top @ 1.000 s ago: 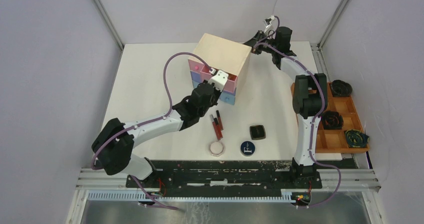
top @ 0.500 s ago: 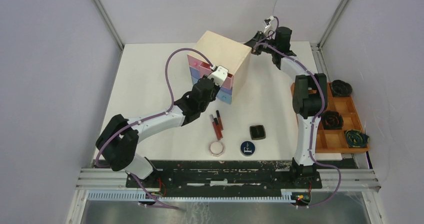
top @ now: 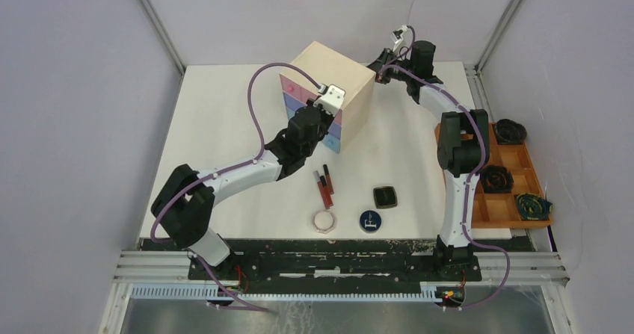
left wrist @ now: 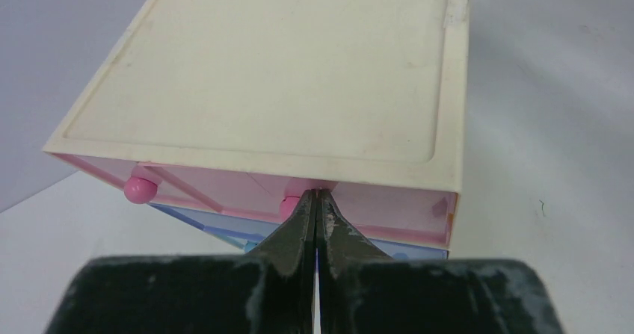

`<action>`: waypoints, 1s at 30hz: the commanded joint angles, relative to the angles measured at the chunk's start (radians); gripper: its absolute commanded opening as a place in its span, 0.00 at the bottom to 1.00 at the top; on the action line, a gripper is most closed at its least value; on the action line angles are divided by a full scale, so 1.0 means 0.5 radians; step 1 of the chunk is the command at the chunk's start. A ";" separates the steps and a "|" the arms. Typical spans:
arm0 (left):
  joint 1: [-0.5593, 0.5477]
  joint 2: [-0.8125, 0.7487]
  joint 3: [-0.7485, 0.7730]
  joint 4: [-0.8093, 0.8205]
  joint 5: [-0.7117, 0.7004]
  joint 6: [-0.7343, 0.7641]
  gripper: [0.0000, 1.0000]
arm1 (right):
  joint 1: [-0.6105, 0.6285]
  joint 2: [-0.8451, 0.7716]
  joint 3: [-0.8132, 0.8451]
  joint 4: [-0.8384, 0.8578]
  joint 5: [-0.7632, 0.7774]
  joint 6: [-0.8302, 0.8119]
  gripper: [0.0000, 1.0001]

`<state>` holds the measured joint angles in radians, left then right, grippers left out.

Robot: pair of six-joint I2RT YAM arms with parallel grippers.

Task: Organize the makeup
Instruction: Close the drawer in the storage box.

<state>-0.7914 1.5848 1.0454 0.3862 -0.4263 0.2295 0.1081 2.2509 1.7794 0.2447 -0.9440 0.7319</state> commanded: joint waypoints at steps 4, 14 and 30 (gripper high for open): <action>0.009 0.016 0.104 0.317 -0.010 0.028 0.03 | 0.023 -0.099 -0.017 -0.171 -0.081 -0.226 0.01; 0.011 -0.446 -0.241 0.147 -0.240 -0.164 0.22 | -0.004 -0.115 -0.025 -0.251 0.076 -0.280 0.02; 0.220 -0.930 -0.644 -0.364 -0.027 -0.600 0.72 | -0.104 -0.311 0.010 -0.743 0.608 -0.618 0.38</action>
<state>-0.7521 1.1305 0.7708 0.2508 -0.5484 0.0589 0.0757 2.1986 1.7683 -0.0574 -0.7296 0.4988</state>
